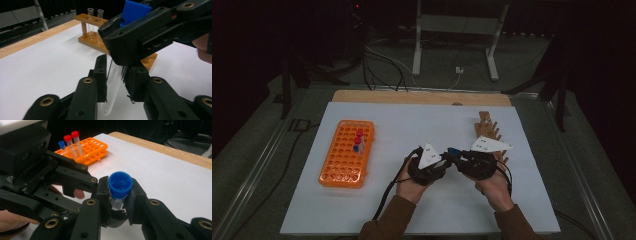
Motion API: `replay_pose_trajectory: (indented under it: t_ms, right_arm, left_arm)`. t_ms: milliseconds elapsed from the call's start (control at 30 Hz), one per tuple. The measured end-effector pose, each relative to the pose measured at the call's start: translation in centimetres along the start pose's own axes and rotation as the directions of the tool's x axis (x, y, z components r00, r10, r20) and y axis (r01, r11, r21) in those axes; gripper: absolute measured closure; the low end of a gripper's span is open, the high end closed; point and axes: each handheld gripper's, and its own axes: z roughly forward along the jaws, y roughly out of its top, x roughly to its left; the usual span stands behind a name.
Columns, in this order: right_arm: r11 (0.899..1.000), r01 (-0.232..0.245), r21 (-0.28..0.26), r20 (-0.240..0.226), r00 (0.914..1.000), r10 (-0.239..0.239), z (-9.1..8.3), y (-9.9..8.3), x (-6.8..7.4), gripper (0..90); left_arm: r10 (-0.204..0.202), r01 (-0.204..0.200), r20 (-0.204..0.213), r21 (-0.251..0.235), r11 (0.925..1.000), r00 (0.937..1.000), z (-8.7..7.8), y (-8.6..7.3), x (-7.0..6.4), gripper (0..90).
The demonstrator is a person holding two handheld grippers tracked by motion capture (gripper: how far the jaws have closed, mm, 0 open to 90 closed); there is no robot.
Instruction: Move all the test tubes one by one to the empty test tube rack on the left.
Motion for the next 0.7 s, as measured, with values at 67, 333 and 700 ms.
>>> replay_pose_trajectory:
  t_ms: [67, 333, 700]
  right_arm:
    - [1.0, 0.001, 0.003, -0.001, 1.0, -0.001, 0.0, 0.0, 0.0, 75.9]
    - [0.999, 0.0, -0.039, 0.006, 1.0, 0.001, -0.8, 0.2, -0.4, 53.2]
    - [0.996, -0.04, -0.081, 0.082, 0.9956, 0.047, -1.8, 0.4, -1.6, 18.0]
  left_arm:
    - [0.003, -0.003, 0.007, 0.0, 1.0, 1.0, 0.1, 0.0, -0.1, 75.5]
    - [-0.043, 0.043, -0.022, 0.007, 0.9991, 0.9988, -0.1, -0.7, 0.9, 77.4]
    - [-0.097, 0.096, -0.084, -0.016, 0.9952, 0.9917, -2.2, -1.5, 2.7, 77.4]
